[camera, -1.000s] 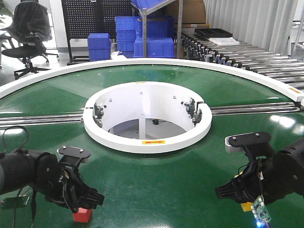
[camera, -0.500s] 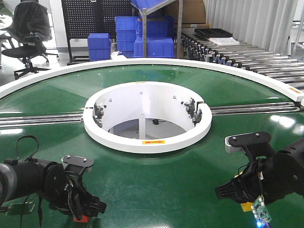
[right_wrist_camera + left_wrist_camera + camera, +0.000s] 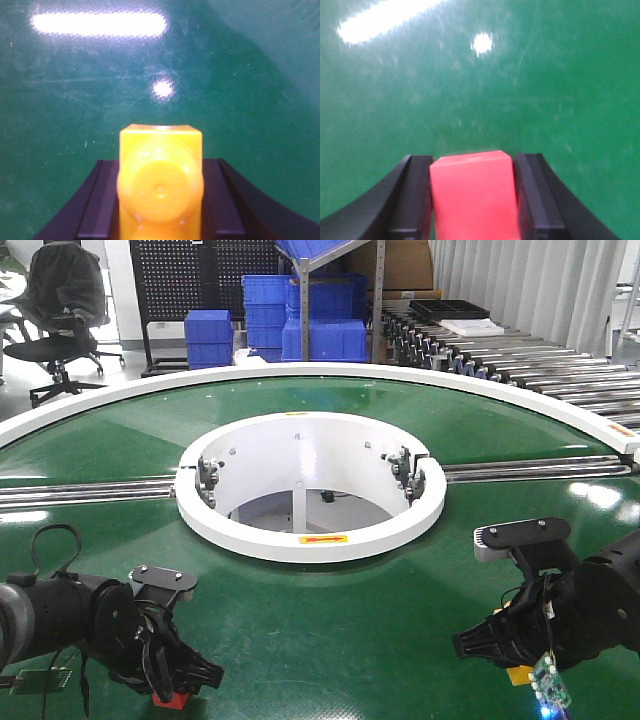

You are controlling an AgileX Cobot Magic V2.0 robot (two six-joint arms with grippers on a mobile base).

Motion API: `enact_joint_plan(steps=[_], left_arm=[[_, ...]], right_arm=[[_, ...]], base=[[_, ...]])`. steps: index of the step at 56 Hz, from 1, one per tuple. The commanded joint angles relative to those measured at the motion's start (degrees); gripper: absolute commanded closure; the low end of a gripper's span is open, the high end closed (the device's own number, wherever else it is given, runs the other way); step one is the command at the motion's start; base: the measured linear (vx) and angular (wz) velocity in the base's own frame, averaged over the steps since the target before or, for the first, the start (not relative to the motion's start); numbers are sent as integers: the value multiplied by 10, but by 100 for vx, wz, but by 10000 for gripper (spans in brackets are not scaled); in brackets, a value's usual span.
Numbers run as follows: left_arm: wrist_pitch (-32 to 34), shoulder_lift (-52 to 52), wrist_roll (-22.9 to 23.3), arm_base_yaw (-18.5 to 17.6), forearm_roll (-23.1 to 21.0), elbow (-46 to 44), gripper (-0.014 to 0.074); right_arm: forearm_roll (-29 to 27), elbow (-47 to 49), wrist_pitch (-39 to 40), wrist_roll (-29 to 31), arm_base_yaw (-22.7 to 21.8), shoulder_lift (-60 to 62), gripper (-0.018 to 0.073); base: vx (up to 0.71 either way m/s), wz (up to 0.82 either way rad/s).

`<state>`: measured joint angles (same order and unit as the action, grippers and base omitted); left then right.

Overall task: Pick red and yellow blocks into blue bin
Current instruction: 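Lift both held blocks up off the conveyor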

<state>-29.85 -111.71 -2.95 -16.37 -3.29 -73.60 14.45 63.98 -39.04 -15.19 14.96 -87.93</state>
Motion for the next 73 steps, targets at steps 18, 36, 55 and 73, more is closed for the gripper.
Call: enact_joint_plan(steps=[18,36,55,73], left_arm=[[46,231,4,-1,-2,-18,597],[137,477,-1,-7,-3,114,597],[230,766,0,-6,-4,361,597],[245,832,1,-6,-4,396,597]], right_arm=[[13,16,49,7,-1,54,570],[12,-3,92,12,-1,217,568],[14,-233,223,20,-1,483,568],[15,-300,231,20,-1,570,568]], base=[[0,0],[0,0],[0,0],[0,0]])
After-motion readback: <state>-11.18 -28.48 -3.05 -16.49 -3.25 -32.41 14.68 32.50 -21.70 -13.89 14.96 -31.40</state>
